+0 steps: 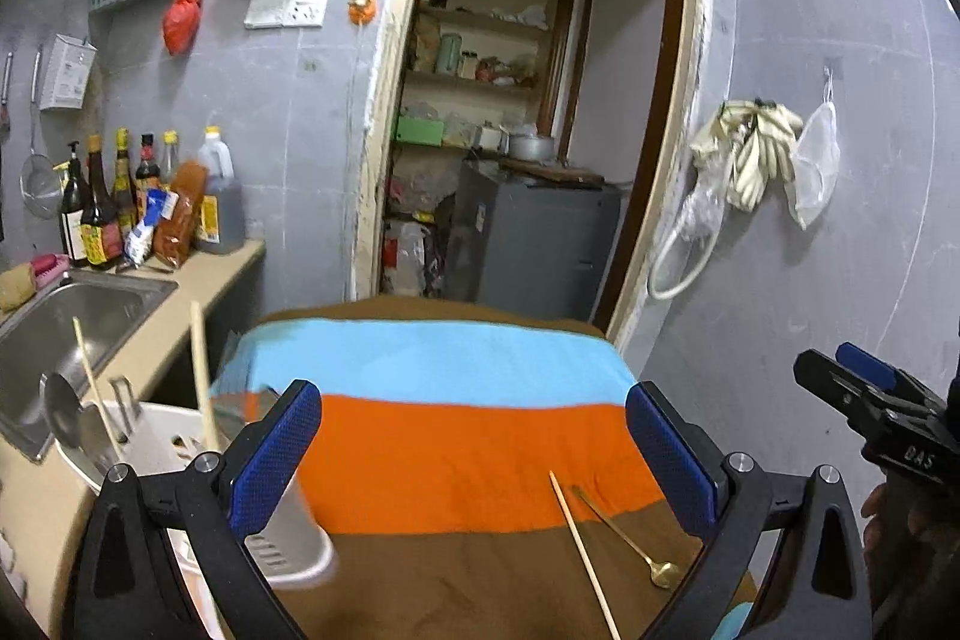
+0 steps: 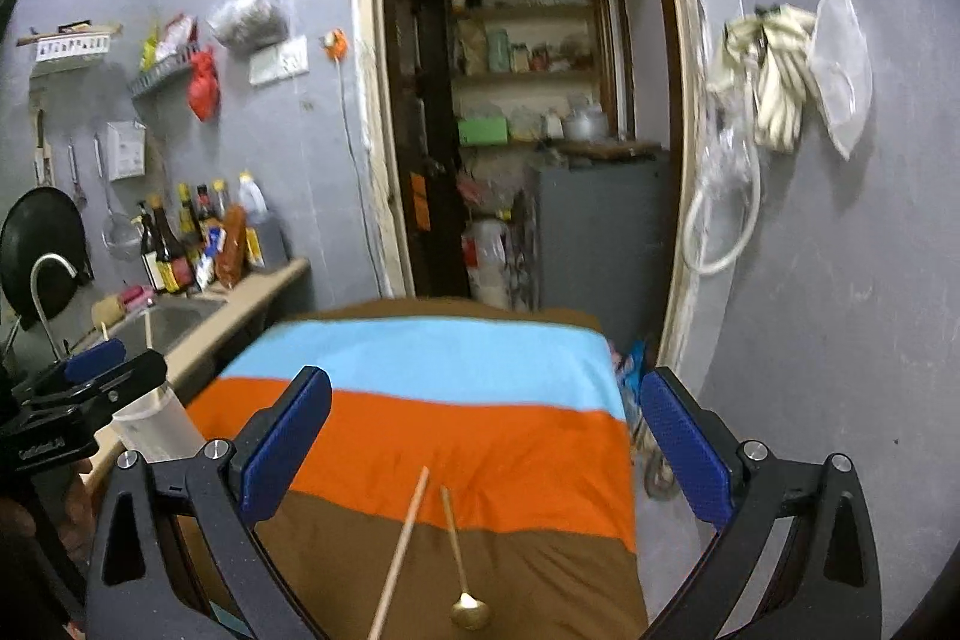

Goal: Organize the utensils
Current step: 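Move both open tools back toward the last chopstick and spoon on the cloth, then grasp the gold spoon with the right tool while the left tool grasps the last chopstick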

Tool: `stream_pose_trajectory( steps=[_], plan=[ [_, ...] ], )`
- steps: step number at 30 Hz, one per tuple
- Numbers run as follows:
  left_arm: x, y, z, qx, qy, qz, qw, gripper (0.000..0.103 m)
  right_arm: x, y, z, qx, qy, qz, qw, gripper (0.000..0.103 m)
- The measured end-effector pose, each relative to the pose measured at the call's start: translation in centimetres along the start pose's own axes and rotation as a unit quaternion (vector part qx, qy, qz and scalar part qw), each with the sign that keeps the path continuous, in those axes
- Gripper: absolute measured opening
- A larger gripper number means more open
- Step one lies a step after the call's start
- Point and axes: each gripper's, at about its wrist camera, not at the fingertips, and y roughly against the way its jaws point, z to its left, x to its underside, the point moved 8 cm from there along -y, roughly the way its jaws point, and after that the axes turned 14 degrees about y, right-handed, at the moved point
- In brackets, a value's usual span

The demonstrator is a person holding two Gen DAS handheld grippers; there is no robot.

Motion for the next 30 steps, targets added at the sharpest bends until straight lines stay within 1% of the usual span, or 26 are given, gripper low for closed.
stream_pose_trajectory(
  steps=[4, 8, 12, 16, 17, 19, 21, 23, 25, 26, 27, 28, 30],
  plan=[
    [1.5, -1.3, -0.4, -0.007, -0.006, 0.015, 0.9998, 0.102, 1.9, -1.5, -0.8, -0.006, 0.001, 0.018, 1.000, 0.101],
    [3.4, -3.0, -0.3, -0.010, -0.001, 0.039, 0.9992, 0.102, 4.2, -3.1, -0.9, -0.020, 0.006, 0.033, 0.999, 0.101],
    [5.9, -5.2, -0.2, -0.006, 0.002, 0.079, 0.9968, 0.102, 7.1, -5.2, -0.5, -0.051, 0.006, 0.055, 0.997, 0.101],
    [8.3, -7.2, -0.1, -0.003, 0.005, 0.122, 0.9925, 0.102, 9.8, -7.2, 0.0, -0.080, -0.002, 0.082, 0.993, 0.101],
    [8.9, -7.8, 0.0, -0.001, 0.006, 0.134, 0.9909, 0.102, 10.3, -7.6, 0.2, -0.087, -0.003, 0.087, 0.992, 0.098],
    [9.7, -8.6, 0.0, 0.004, 0.007, 0.149, 0.9888, 0.102, 11.5, -8.8, 0.7, -0.109, -0.004, 0.102, 0.989, 0.090],
    [10.6, -9.5, 0.0, 0.008, 0.007, 0.165, 0.9863, 0.102, 12.7, -10.0, 1.4, -0.132, -0.002, 0.119, 0.984, 0.072],
    [11.1, -10.2, -0.1, 0.012, 0.006, 0.174, 0.9847, 0.101, 13.4, -10.8, 1.9, -0.150, 0.000, 0.127, 0.981, 0.064],
    [11.7, -10.9, -0.2, 0.015, 0.003, 0.185, 0.9827, 0.097, 14.0, -11.6, 2.9, -0.171, 0.009, 0.134, 0.976, 0.057],
    [12.0, -11.2, -0.3, 0.017, 0.001, 0.191, 0.9814, 0.091, 14.3, -11.9, 3.4, -0.181, 0.015, 0.138, 0.974, 0.053],
    [12.2, -11.5, -0.2, 0.019, 0.000, 0.196, 0.9803, 0.089, 14.7, -12.2, 3.8, -0.190, 0.019, 0.142, 0.971, 0.047],
    [12.5, -11.8, -0.3, 0.020, -0.002, 0.203, 0.9790, 0.087, 14.9, -12.4, 4.1, -0.196, 0.023, 0.145, 0.970, 0.044],
    [13.0, -12.4, -0.4, 0.025, -0.004, 0.215, 0.9763, 0.080, 15.4, -12.8, 5.0, -0.211, 0.031, 0.155, 0.965, 0.037]
  ],
)
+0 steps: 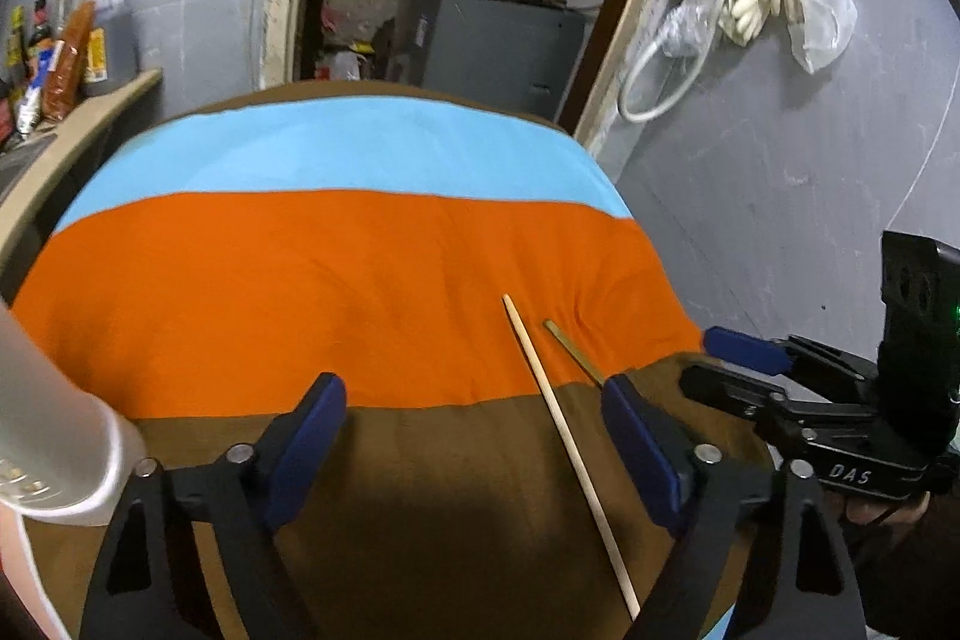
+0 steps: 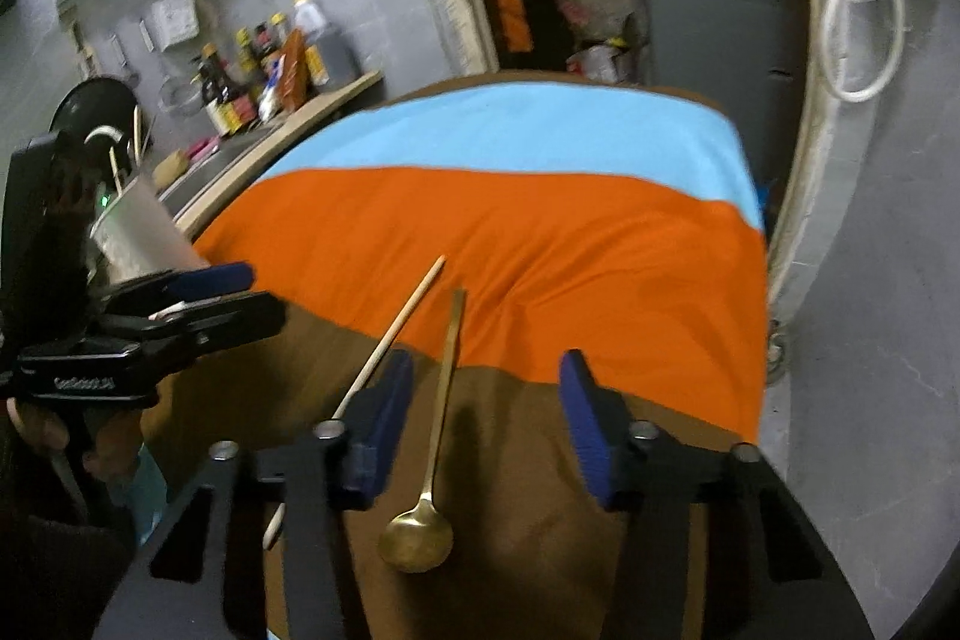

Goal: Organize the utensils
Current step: 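Grasp the gold spoon with the right tool while the left tool grasps the last chopstick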

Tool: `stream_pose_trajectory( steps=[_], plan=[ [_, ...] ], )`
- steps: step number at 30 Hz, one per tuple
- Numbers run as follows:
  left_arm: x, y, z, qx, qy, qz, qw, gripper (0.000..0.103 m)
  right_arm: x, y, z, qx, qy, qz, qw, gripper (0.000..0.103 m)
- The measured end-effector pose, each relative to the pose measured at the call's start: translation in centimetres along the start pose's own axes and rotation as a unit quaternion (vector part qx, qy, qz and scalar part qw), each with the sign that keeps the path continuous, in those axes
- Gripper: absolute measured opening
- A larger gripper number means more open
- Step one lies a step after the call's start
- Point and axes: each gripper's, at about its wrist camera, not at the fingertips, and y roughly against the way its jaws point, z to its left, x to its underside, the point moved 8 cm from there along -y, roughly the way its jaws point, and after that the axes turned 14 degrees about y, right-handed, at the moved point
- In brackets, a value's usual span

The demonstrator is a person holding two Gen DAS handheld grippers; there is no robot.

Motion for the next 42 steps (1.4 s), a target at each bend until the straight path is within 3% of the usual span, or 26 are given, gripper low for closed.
stream_pose_trajectory(
  steps=[8, 12, 19, 24, 32, 42],
  plan=[
    [1.0, -2.5, -1.1, 0.018, -0.014, 0.050, 0.9985, 0.054, 1.1, -2.5, 1.3, -0.019, 0.031, 0.042, 0.998, 0.031],
    [1.6, -4.2, -1.0, 0.000, -0.024, 0.079, 0.9966, 0.053, 0.8, -2.6, 1.4, -0.008, 0.059, 0.045, 0.997, 0.031],
    [1.5, -5.4, -2.2, -0.007, -0.049, 0.093, 0.9944, 0.052, 0.2, -2.2, 0.6, 0.021, 0.067, 0.052, 0.996, 0.026],
    [1.2, -6.3, -2.8, -0.033, -0.074, 0.106, 0.9911, 0.034, 0.5, -1.9, -0.5, 0.029, 0.045, 0.056, 0.997, 0.017],
    [0.1, -7.2, -2.0, -0.022, -0.030, 0.127, 0.9911, 0.018, -0.4, -4.2, -1.2, 0.016, 0.046, 0.075, 0.996, 0.012],
    [-0.3, -7.6, -1.7, -0.012, 0.004, 0.147, 0.9891, 0.009, -2.7, -6.7, -0.4, 0.014, 0.069, 0.134, 0.989, 0.012]
  ],
)
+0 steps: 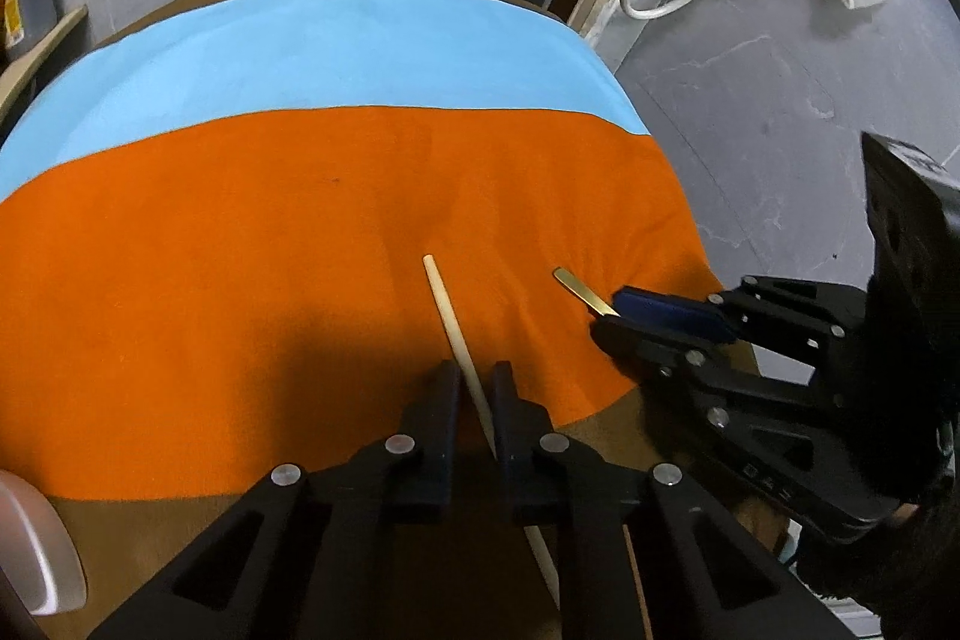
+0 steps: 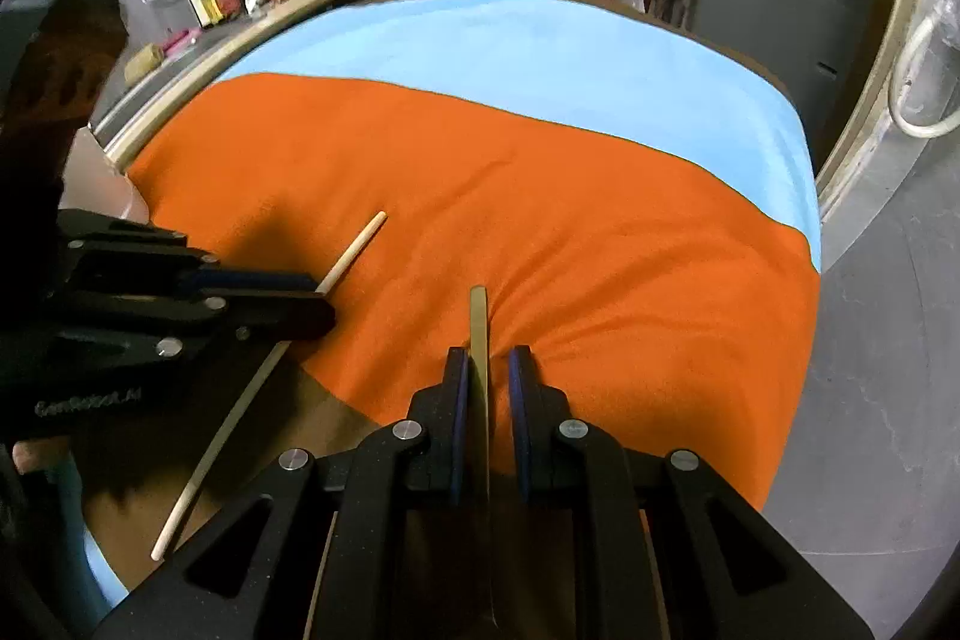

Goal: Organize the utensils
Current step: 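Grasp the gold spoon with the right tool while the left tool grasps the last chopstick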

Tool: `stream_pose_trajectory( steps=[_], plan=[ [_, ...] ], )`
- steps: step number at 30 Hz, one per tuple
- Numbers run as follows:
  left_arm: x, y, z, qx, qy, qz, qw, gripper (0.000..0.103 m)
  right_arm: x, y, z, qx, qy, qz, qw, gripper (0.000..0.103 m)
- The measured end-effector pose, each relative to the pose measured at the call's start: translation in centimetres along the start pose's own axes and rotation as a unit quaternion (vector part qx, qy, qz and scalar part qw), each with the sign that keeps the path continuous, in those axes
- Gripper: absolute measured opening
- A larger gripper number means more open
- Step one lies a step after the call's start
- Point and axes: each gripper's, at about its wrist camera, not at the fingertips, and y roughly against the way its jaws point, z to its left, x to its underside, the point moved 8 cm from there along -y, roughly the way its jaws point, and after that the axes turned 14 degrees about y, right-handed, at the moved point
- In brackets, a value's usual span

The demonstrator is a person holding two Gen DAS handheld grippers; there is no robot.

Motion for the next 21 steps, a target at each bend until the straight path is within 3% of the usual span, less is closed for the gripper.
stream_pose_trajectory(
  steps=[4, 7, 15, 21],
  plan=[
    [0.7, 0.4, 0.5, -0.004, 0.010, 0.009, 0.9999, 0.008, 0.7, 0.3, 1.0, -0.004, 0.007, 0.025, 1.000, 0.011],
    [1.7, 1.2, 0.8, -0.008, 0.010, 0.009, 0.9999, 0.006, 1.8, 0.9, 1.7, -0.015, -0.005, 0.030, 0.999, 0.005],
    [4.6, 3.1, 1.7, -0.013, 0.022, 0.015, 0.9996, 0.005, 3.7, 2.3, 2.7, -0.047, -0.079, 0.009, 0.996, 0.005],
    [5.0, 3.1, 1.6, -0.016, 0.008, 0.027, 0.9995, 0.006, 4.0, 1.7, 3.1, -0.037, -0.080, 0.031, 0.996, 0.005]
  ],
)
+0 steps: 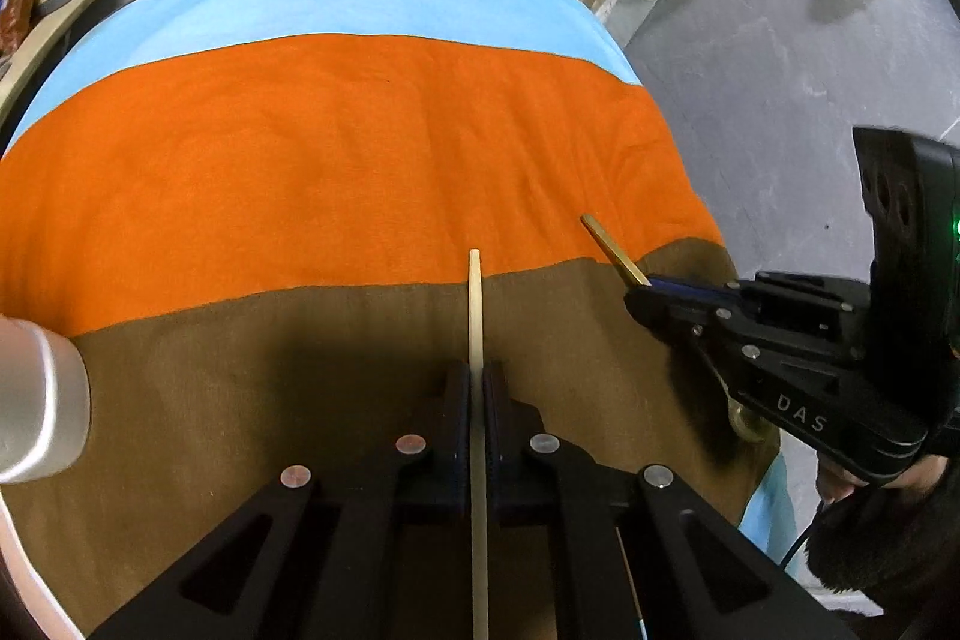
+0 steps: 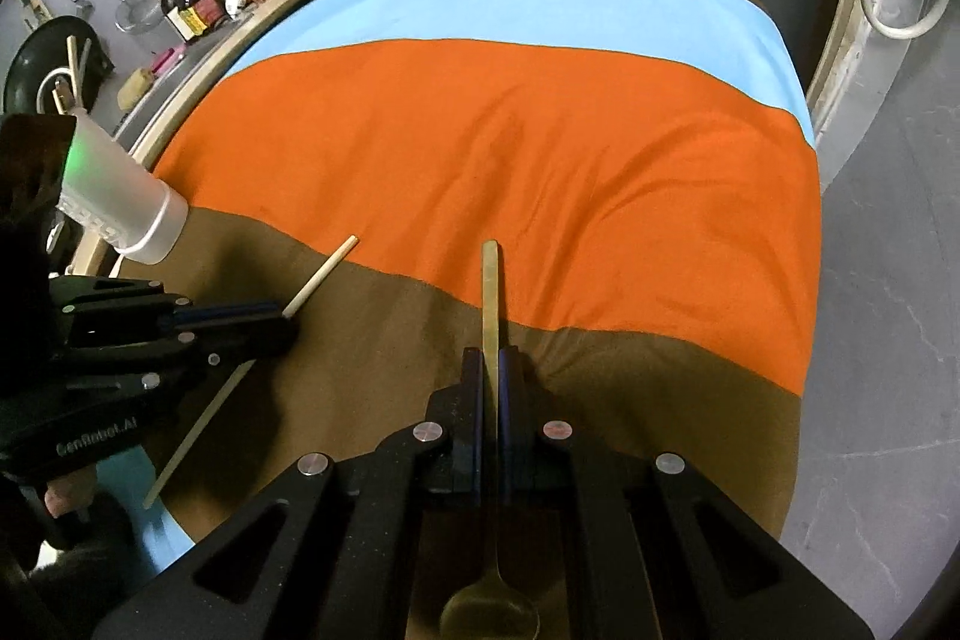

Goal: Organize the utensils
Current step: 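Grasp the gold spoon with the right tool while the left tool grasps the last chopstick, then carry the spoon into the white holder with the right tool while the left drops its chopstick in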

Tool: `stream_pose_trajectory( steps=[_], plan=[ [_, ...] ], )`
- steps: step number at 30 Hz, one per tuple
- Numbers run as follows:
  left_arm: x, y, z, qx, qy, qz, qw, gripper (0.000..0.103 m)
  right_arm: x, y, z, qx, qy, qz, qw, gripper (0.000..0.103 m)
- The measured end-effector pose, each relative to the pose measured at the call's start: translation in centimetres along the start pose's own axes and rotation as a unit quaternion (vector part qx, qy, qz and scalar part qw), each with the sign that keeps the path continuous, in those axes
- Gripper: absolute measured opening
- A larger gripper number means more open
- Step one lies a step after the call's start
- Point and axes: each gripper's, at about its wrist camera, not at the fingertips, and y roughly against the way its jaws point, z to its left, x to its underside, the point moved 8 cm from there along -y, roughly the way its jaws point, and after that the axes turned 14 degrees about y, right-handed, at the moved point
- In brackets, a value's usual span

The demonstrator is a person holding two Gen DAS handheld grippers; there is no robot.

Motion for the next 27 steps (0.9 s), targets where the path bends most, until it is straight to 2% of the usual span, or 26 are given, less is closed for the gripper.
stream_pose_trajectory(
  steps=[4, 7, 16, 21, 27],
  plan=[
    [-0.2, 0.0, -0.3, -0.011, -0.012, 0.009, 0.9998, 0.005, -0.2, 0.2, 0.2, 0.001, -0.014, -0.007, 1.000, 0.005],
    [-0.1, 1.0, -0.3, -0.004, -0.004, -0.007, 1.0000, 0.005, -0.4, 1.7, 0.9, 0.003, -0.025, -0.041, 0.999, 0.005],
    [0.0, 7.1, 0.8, -0.004, -0.013, -0.095, 0.9954, 0.005, -1.4, 6.6, 4.0, 0.020, -0.027, -0.149, 0.988, 0.005],
    [-0.4, 10.4, 1.4, -0.004, -0.020, -0.145, 0.9893, 0.005, -1.9, 8.9, 5.4, 0.023, -0.026, -0.183, 0.982, 0.005],
    [-1.0, 13.8, 2.5, 0.005, -0.022, -0.181, 0.9832, 0.005, -2.6, 10.8, 7.9, 0.027, -0.033, -0.222, 0.974, 0.005]
  ],
)
